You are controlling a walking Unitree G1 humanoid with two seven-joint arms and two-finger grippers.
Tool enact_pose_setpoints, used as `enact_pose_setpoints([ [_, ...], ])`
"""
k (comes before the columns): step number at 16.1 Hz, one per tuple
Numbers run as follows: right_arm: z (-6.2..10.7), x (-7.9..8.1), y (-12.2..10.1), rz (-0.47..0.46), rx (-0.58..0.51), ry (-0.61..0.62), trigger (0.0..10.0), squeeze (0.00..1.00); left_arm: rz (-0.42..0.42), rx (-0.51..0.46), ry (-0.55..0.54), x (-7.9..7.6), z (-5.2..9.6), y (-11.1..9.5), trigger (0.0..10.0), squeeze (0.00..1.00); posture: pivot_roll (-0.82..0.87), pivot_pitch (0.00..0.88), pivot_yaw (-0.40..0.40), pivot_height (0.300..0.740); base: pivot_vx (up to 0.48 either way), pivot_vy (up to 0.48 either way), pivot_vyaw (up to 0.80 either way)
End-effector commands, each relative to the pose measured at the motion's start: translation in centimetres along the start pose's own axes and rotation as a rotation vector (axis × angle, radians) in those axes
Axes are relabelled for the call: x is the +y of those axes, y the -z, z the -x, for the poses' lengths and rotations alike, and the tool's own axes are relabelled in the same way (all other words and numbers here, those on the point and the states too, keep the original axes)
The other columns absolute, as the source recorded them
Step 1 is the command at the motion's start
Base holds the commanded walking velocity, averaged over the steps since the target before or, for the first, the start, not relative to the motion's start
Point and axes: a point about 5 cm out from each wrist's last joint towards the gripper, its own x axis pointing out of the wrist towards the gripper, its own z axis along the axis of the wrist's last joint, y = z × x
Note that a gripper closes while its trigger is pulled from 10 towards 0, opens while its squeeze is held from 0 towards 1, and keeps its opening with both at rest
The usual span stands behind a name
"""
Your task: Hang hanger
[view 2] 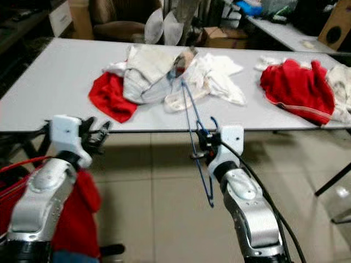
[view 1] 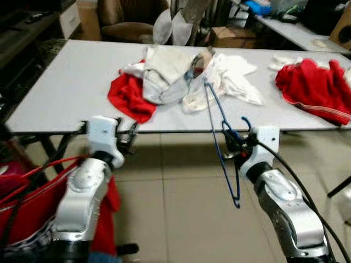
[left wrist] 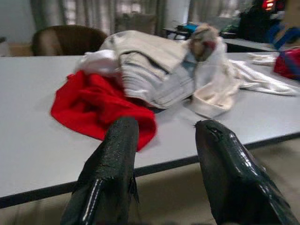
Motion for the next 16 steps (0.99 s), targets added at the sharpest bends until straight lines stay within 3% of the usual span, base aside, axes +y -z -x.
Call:
enact_pose_setpoints([
  [1, 0.07, -0.63, -0.41, 0.018, -0.019, 0.026, 10.0, 0.0, -0.012, -0.008, 0.013, -0.22, -0.2, -0.17, 10.0, 0.0, -0.07, 0.0, -0.058, 0.74, 0.0, 0.0, 0.0],
  [16, -0.22, -1.08, -0.3, 0.059, -0.017, 0.012, 10.0, 0.0, -0.02, -0.025, -0.005, -0.44, -0.48, 0.22, 10.0, 0.0, -0.07, 0.0, -0.083, 0.74, 0.0, 0.0, 0.0],
])
